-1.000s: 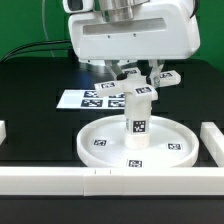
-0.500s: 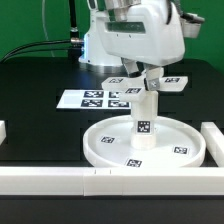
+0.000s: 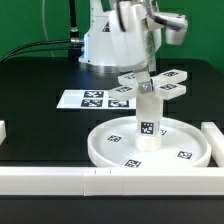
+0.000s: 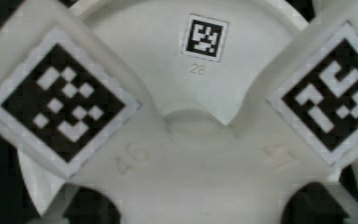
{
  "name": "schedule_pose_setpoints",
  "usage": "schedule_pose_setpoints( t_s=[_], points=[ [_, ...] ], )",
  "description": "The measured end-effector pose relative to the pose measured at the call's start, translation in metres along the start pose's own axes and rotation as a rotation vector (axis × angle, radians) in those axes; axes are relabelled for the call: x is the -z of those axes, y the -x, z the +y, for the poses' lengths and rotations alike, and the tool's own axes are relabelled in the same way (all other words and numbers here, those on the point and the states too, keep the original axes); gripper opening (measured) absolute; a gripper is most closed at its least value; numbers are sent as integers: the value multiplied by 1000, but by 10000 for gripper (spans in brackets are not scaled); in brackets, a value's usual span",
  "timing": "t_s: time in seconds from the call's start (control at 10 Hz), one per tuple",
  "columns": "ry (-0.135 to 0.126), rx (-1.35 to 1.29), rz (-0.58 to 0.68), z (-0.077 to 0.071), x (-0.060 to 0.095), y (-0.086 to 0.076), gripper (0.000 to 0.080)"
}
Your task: Assemble round table
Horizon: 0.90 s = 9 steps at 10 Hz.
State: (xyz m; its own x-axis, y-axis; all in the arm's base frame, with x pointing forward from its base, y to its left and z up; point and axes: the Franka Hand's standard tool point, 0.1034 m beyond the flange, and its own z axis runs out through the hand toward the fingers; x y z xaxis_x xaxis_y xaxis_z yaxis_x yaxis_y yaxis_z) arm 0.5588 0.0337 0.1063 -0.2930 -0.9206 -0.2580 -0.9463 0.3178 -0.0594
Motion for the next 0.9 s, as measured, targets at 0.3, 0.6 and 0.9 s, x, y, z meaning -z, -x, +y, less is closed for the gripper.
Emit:
schedule_pose_setpoints(
  t_s=[0.3,0.6,0.9],
  points=[
    [2,-10,-13,1,1,3,609],
    [15,53,-43,1,27,13,647],
    [9,108,-57,2,29,14,649]
  ],
)
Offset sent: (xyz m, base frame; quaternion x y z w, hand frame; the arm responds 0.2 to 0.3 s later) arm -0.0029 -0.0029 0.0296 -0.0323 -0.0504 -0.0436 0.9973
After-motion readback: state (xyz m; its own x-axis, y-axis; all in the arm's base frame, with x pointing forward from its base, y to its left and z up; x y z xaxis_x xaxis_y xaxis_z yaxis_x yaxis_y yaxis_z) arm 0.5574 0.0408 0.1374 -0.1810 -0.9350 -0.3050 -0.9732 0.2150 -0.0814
